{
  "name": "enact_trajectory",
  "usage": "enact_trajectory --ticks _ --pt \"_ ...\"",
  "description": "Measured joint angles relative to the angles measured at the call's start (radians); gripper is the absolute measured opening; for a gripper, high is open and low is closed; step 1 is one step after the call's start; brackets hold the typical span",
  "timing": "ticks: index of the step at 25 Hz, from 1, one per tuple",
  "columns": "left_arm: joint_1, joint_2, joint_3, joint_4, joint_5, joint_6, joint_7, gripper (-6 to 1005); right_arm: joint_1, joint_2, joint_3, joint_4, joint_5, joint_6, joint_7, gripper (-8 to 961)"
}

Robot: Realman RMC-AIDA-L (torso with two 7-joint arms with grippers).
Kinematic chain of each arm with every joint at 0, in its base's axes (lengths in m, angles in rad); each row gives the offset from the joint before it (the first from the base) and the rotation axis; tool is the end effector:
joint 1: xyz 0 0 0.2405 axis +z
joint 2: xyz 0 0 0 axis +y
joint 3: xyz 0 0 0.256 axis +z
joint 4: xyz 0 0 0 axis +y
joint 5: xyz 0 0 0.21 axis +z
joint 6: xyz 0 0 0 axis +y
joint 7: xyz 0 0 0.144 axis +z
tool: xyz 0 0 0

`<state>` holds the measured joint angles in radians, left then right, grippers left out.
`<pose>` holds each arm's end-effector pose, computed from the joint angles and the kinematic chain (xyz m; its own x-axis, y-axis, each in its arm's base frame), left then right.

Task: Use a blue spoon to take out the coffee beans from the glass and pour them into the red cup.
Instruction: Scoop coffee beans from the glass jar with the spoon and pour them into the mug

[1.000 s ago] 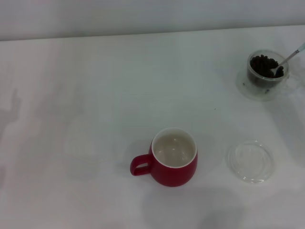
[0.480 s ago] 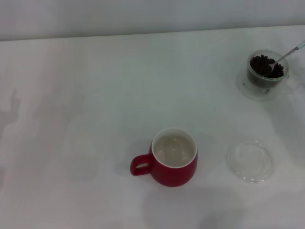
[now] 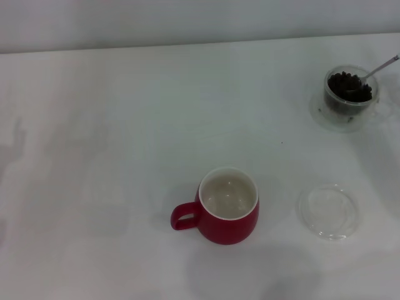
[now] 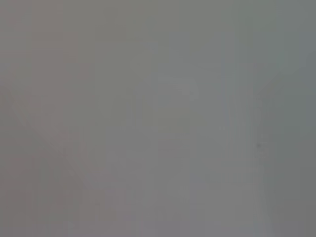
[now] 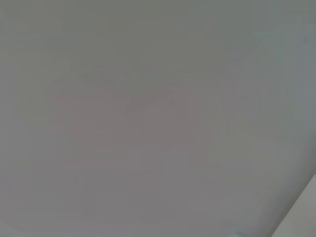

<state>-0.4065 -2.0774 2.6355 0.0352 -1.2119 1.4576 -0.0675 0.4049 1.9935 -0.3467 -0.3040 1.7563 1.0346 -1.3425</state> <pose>-0.3346 0.3023 0.0197 0.7778 -0.2426 0.5798 0.5787 -0.0832 -0.8113 0.3985 0.3347 0.0811 -0.2770 -0.1703 -0.9457 -0.9608 0.0641 0.2699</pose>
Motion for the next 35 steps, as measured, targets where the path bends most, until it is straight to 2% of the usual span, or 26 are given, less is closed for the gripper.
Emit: enact_trajectory --ticks 9,19,28,35 --pt "0.0 0.0 0.003 0.0 0.002 -0.011 0.0 564 -0.012 -0.011 0.009 -0.005 0.002 -0.04 -0.006 145" --pt "0.0 0.002 0.003 0.0 0.005 -0.011 0.0 563 -0.032 -0.016 0.009 0.005 0.024 0.006 0.013 146" --pt "0.0 0.002 0.006 0.0 0.006 -0.011 0.0 565 -0.037 -0.006 0.004 0.005 0.024 0.065 0.046 146" --pt "0.0 0.002 0.006 0.0 0.004 -0.011 0.0 565 -0.039 0.002 -0.036 0.005 0.014 0.138 0.051 147"
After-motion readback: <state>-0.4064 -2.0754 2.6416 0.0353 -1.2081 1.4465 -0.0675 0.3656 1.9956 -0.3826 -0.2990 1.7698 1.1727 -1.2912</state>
